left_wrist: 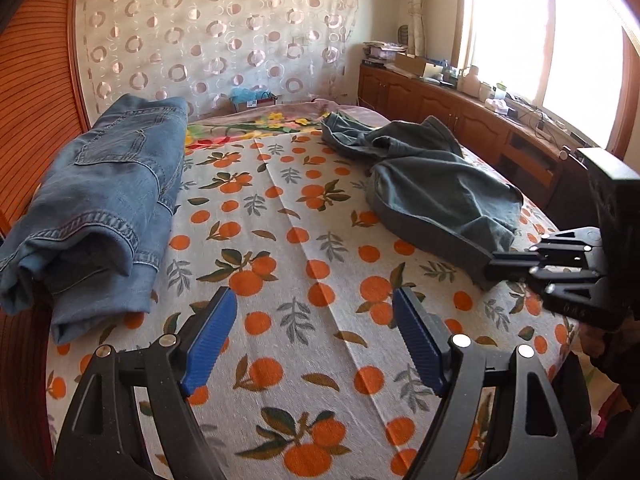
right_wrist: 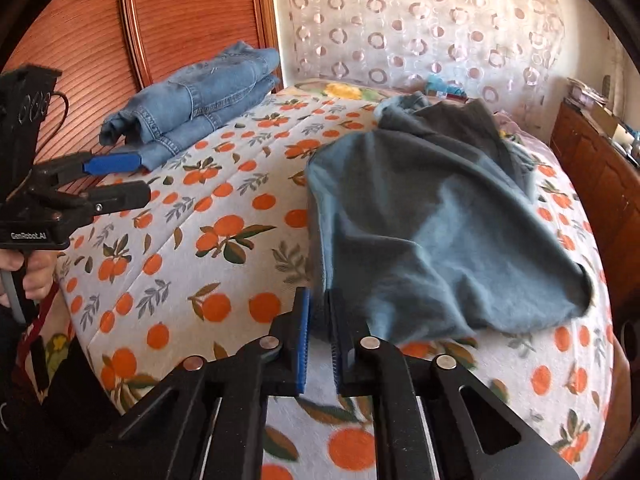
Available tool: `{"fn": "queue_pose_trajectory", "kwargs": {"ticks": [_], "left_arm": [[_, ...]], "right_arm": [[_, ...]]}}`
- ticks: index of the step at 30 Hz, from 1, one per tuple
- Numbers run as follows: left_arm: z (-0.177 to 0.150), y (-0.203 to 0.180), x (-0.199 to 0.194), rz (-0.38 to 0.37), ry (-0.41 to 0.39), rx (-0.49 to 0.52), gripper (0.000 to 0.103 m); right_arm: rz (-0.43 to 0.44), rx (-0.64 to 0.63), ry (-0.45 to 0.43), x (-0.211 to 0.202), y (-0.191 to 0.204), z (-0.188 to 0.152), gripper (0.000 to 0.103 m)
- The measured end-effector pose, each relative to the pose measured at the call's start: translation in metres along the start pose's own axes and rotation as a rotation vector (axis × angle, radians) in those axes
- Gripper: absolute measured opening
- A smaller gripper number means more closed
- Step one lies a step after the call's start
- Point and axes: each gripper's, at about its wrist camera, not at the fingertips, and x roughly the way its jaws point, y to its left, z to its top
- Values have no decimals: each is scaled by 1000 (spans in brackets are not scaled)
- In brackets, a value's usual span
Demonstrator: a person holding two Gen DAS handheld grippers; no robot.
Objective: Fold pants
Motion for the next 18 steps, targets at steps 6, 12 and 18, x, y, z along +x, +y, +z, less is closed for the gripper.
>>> {"fn": "queue_pose_trajectory", "kwargs": {"ticks": [6,12,18], "left_arm": [[5,-18,-7,-29,-15,29,81],[13,-32,1,-46,-11,55,81],[16,-40,9,-59,-2,56,81]], "right_arm": [[-76,150,-156,-81,-54,-4,5],[-254,304,-217,-154,-116,-50,5],[-282,334,-125,-160,-127,-83,5]]}}
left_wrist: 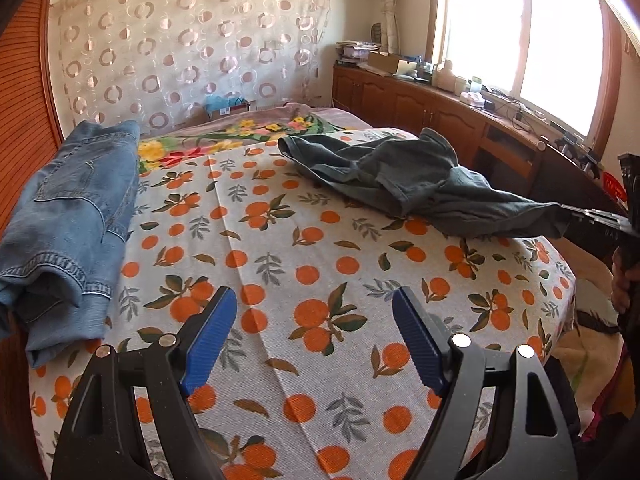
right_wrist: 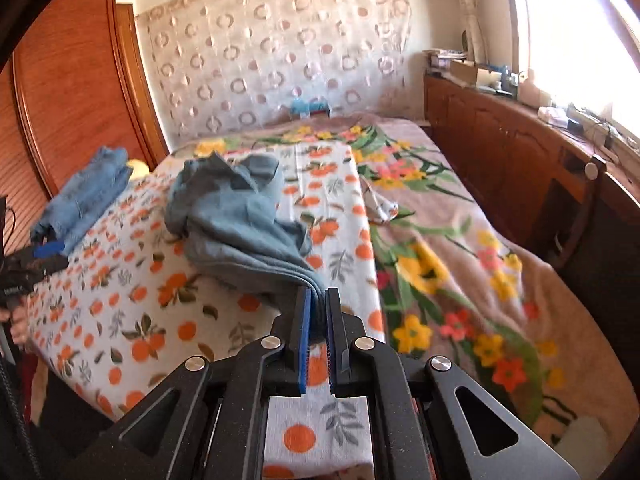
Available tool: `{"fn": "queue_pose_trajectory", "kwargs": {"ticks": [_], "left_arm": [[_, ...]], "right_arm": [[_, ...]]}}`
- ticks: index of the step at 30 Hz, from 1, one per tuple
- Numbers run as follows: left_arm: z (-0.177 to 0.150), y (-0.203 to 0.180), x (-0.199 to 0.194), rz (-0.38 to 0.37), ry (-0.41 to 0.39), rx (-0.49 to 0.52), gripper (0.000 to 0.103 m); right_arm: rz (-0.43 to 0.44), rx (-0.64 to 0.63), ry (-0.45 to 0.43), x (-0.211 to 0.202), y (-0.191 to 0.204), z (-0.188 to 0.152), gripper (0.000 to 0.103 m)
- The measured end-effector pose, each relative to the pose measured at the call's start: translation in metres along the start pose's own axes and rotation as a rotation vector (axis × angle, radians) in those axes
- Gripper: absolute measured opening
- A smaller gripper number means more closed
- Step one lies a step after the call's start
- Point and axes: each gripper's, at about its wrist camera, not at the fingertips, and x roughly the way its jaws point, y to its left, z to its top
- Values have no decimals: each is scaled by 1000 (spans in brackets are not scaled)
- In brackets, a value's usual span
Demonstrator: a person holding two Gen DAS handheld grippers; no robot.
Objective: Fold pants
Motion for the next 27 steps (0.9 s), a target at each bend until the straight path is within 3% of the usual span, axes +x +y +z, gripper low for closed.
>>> {"fn": "queue_pose_trajectory", "kwargs": {"ticks": [3,7,8,13,19,22,25,26,27], "left_arm": [[0,-1,-1,1,2,-2,81],[-1,1,-2,11,2,-4,81],[-1,2,-2,13,1,-7,81],[-5,7,-3,9,-3,-33,81],[-9,9,-5,9,-5,-37,81],[-11,16,-9,18,-11,-50,81],[-13,25,-14,28,-19,-73,81],[-15,28,-16,30,-23,-83,81],[-16,30,-18,32,-26,-88,81]], "right_arm": [[3,-21,-10,-3,11,9,13],[0,-39,-62,1,9,37,37],[-2,-50,-73,6,14,40,38],[110,-140,-69,39,62,43,38],[220,-227,55,93,104,44,38],[227,-265,135,123,114,46,38],[140,-336,212,152,124,52,38],[121,-352,224,155,125,56,37],[108,-366,232,159,127,59,29]]}}
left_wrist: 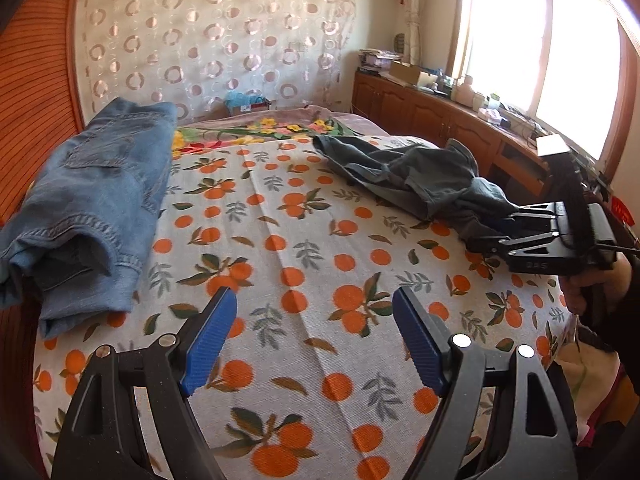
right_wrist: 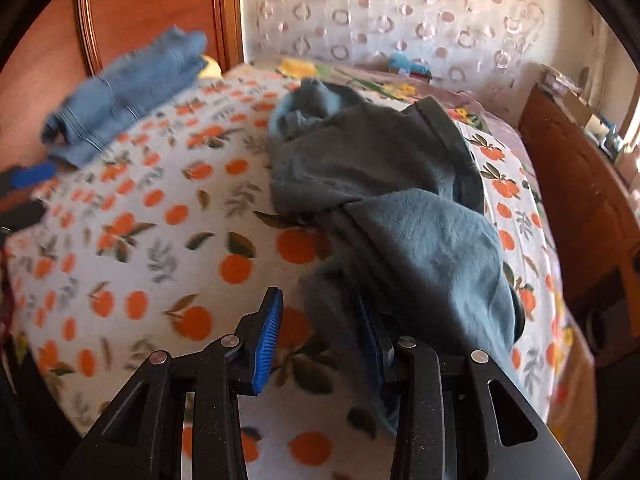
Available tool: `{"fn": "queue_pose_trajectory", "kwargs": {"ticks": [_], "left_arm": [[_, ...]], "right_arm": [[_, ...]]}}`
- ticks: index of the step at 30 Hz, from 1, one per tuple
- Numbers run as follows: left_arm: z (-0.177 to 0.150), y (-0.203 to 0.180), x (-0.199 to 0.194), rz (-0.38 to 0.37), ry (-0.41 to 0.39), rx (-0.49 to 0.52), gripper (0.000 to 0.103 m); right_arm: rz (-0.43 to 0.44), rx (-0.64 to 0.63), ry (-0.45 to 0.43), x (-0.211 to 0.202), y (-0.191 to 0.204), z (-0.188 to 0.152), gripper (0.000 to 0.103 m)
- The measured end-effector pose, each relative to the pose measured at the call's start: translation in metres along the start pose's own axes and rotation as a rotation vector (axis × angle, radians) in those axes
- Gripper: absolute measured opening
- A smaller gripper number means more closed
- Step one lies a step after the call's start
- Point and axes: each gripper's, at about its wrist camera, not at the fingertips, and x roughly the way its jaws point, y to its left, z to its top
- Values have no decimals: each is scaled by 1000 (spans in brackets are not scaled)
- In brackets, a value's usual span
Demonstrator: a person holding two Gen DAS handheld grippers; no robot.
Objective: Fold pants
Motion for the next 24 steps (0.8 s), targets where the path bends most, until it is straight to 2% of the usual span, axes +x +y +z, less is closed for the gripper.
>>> {"fn": "queue_pose_trajectory", "kwargs": {"ticks": [1,2,7,12,15,18,20,22,24], "left_arm": [[-1,3,-3,3,-4,-6,81],[-2,5,-5,7,-7,-11,81],[-2,23,-23,36,-39,-45,81],[1,42,-48,80,-83,-83,81],[7,49,-62,102,-108,-96,81],[12,52,-76,114,-136,-95,81],[15,51,-81,115,-148,-90,81],[17,46,-84,113,-157,-78,81],[19,41,-83,106,-158,-64,81]], "right_arm": [[-7,-17,9,2,1,5,8],[13,-26,11,2,2,10,5],[130,-74,-59,-20,27,50,5],[236,-150,-183,-65,64,100,5],[277,-200,-286,-105,84,126,5],[286,-220,-430,-154,90,145,5],[286,-188,-502,-179,79,148,5],[257,-165,-541,-191,65,145,5],[236,-126,-529,-186,45,132,5]]}}
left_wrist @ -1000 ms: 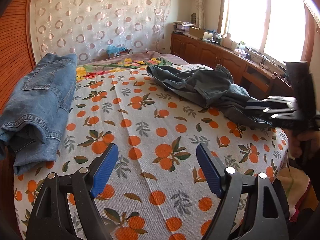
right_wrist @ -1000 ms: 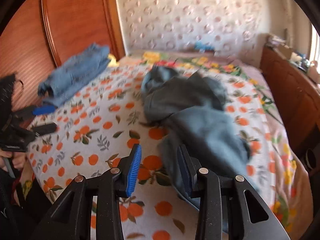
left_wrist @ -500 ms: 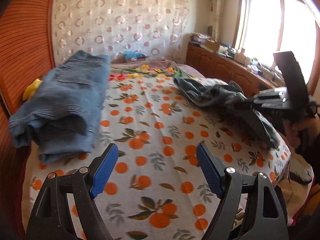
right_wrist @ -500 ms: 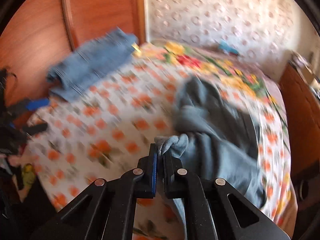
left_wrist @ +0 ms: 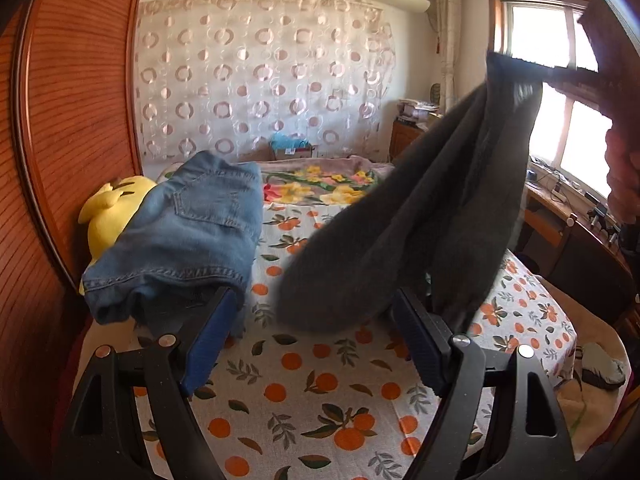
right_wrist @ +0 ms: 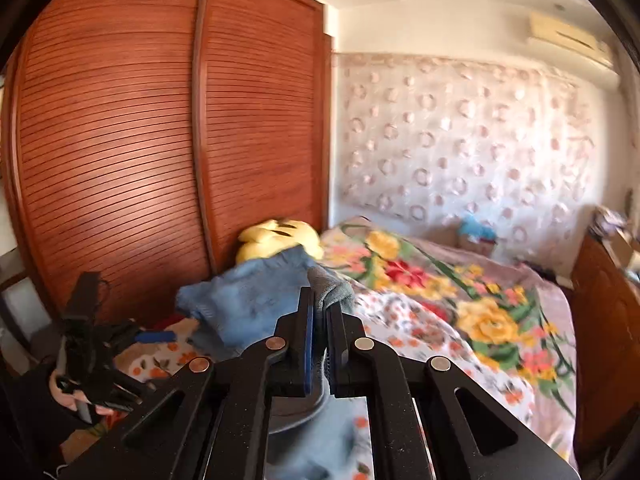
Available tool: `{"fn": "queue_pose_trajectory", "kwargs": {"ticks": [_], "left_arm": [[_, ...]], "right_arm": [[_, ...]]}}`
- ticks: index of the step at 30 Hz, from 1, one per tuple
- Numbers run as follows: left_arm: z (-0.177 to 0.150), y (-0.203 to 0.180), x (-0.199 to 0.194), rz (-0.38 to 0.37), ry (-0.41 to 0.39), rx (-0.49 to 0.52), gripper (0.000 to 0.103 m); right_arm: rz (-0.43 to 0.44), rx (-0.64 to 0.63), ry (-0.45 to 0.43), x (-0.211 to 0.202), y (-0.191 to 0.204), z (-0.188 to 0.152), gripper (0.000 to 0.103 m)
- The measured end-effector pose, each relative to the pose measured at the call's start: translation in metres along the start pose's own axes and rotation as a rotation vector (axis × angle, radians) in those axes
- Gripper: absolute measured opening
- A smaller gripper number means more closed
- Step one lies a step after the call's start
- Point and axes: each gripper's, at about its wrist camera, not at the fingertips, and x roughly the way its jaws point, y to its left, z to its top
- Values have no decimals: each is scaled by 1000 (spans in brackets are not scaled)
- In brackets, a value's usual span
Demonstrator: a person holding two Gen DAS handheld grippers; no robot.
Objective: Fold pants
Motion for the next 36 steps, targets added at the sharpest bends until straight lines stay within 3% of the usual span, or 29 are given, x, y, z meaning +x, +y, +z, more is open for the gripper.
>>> {"fn": "queue_pose_trajectory", "kwargs": {"ticks": [3,8,12,15,18,22,27,32,36], "left_arm": [[-3,-7,6,-16,10,9,81],[-11,-22,32,-46,64,26,81],[-19,-36,50,-72,109,46,81],[-27,-46,63,-81,141,63,81],[-32,-51,70,-85,161,73,81],[-37,-51,69,-81,166,64,81],[-43,-38,65,-55,169,41,81],[-47,-23,60,-30,168,18,81],[-51,-11,57,-6,168,2,81]], "right_arm": [[-68,57,64,-4,-25,-46,5],[-160,178,250,9,-71,-147,5],[-194,281,359,21,-98,-215,8],[-219,320,394,45,-109,-227,16],[-252,315,388,60,-113,-218,26],[-288,284,345,41,-91,-212,35],[-202,222,289,53,-56,-193,37],[-105,145,276,71,-23,-195,38],[-19,70,308,132,3,-196,38]]}}
